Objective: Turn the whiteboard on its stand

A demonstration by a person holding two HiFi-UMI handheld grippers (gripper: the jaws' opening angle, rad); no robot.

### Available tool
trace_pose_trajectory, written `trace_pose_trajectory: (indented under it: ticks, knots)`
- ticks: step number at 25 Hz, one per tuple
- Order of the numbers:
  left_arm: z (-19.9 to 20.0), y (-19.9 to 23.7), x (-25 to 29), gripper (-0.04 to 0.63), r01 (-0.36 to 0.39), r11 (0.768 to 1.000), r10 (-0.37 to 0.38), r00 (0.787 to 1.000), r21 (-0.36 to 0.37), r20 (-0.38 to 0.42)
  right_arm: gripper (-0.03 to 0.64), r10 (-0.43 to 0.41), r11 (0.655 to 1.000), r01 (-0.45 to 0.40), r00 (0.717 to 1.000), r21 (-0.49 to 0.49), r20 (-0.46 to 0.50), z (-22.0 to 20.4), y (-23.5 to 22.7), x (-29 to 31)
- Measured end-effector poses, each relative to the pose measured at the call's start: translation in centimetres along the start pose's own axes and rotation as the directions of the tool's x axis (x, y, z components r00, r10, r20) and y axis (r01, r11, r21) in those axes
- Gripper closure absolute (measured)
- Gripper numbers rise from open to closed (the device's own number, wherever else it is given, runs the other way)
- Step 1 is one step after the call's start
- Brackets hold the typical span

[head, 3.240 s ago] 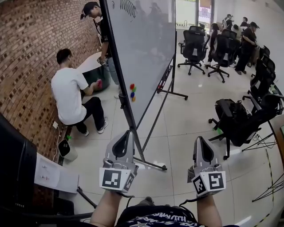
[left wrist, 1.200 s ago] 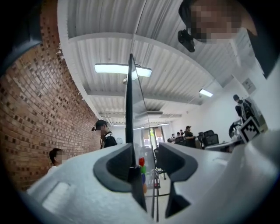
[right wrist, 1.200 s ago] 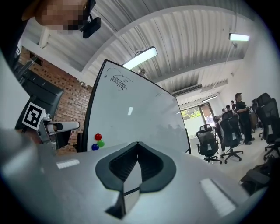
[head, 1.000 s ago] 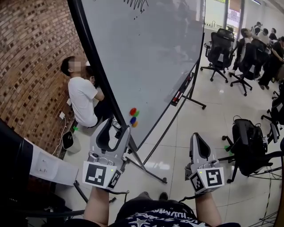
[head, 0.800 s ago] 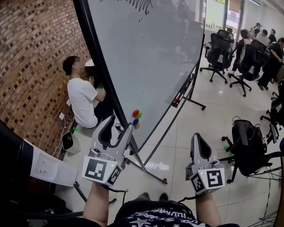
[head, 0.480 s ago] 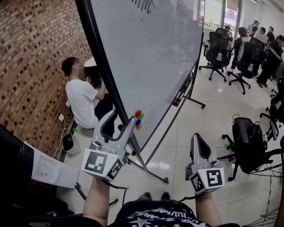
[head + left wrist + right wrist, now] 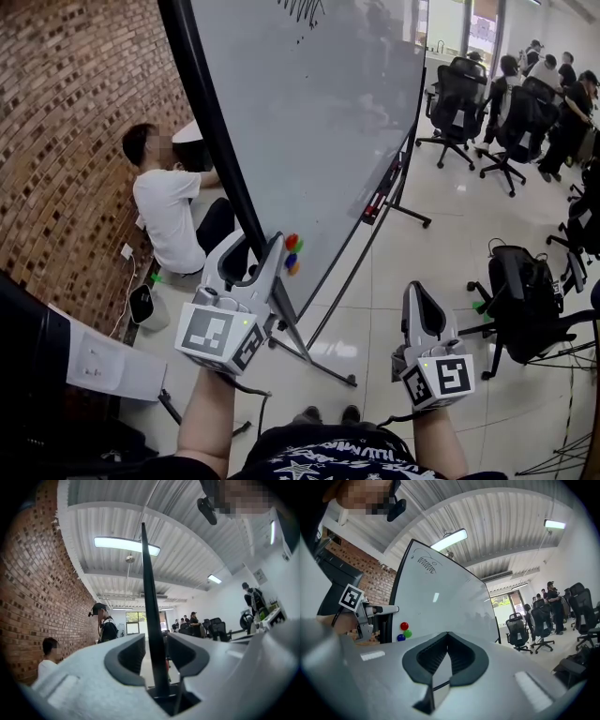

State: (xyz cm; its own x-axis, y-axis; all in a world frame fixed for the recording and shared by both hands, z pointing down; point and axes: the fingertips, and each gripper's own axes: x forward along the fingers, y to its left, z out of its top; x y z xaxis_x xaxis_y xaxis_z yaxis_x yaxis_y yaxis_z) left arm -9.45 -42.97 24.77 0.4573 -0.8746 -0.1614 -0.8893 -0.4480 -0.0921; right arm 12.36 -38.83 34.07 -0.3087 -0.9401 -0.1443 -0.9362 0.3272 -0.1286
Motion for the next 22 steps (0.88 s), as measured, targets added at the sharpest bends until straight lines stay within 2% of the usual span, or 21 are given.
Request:
trace_pose_trajectory:
  ticks: [3,5,12,22]
  knots:
    - [-0.1,-0.1,0.2,0.513,0.004,1.000,-0.004,1.000,-0.012,-0.012,0.609,-0.003,1.000,0.003,1.000,0.000,-0.001,0.0,0.0,-0.1]
    - [-0.1,-0.1,0.2,0.524,0.002,1.000,-0.003,1.000,-0.014,-0.015,0.609,-0.003,1.000,0.003,1.000,-0.001,-0.003,0.0,0.0,-0.1]
    - [-0.1,0.0,0.3,0.535,0.029,0.997,-0.031,0.999,-0.070,-0.034,0.609,0.001,1.000,-0.001,1.000,-0.009,-0.008,-0.1,0.8,0.1]
    - [-0.2,-0.2,0.0,0.537,0.044,0.996,-0.047,0.998,-0.075,-0.032,0.609,0.002,1.000,-0.002,1.000,-0.025,-0.009,0.1,1.4,0.2]
